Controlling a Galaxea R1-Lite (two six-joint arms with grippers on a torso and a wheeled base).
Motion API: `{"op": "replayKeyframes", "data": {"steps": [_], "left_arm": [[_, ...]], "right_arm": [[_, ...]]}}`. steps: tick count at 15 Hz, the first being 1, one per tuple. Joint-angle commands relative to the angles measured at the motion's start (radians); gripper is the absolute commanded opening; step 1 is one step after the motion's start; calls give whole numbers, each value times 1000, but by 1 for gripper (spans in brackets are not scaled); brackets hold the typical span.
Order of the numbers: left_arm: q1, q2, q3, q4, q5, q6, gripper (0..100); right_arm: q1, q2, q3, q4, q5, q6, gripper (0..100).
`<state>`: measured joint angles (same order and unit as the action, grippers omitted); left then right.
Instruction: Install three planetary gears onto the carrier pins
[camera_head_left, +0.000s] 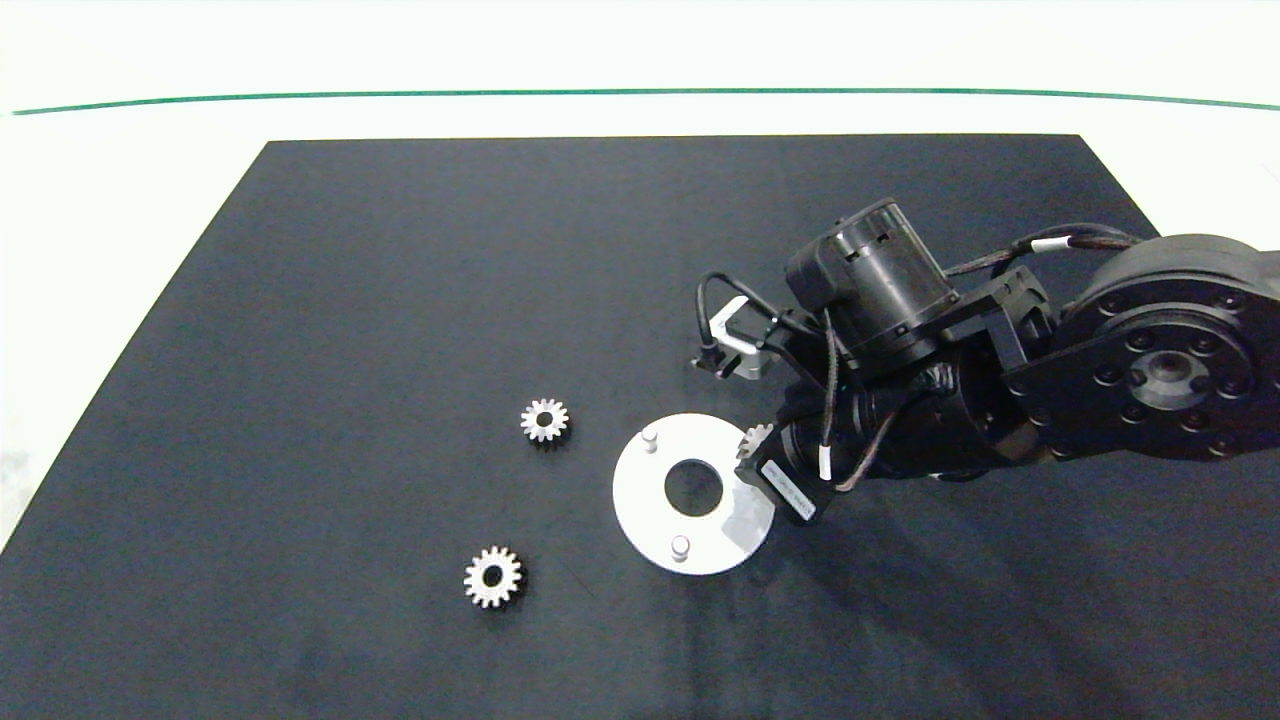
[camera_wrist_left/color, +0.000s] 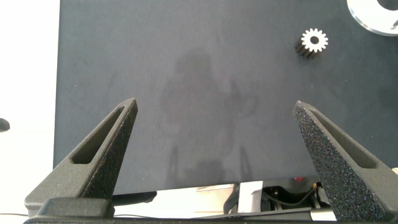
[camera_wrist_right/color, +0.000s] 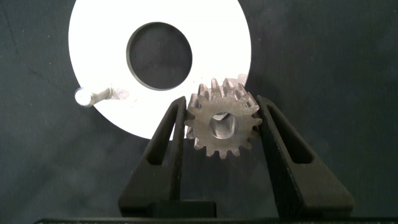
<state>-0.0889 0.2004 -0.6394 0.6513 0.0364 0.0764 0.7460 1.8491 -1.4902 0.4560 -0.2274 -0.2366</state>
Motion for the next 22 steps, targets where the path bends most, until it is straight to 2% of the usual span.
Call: {"op": "replayKeyframes", "data": {"steps": [1, 15, 16, 22], "left_arm": [[0, -1, 1, 4, 0, 0, 100], [-2, 1, 0, 4, 0, 0, 100], [-2, 1, 1, 4, 0, 0, 100], [-5, 2, 0, 4, 0, 0, 100]], "right_arm": [[1, 12, -2, 3, -1, -1, 19], [-2, 36, -7, 0, -1, 0, 19], [-2, 36, -5, 1, -1, 0, 100], [-2, 41, -7, 1, -1, 0, 100]]}}
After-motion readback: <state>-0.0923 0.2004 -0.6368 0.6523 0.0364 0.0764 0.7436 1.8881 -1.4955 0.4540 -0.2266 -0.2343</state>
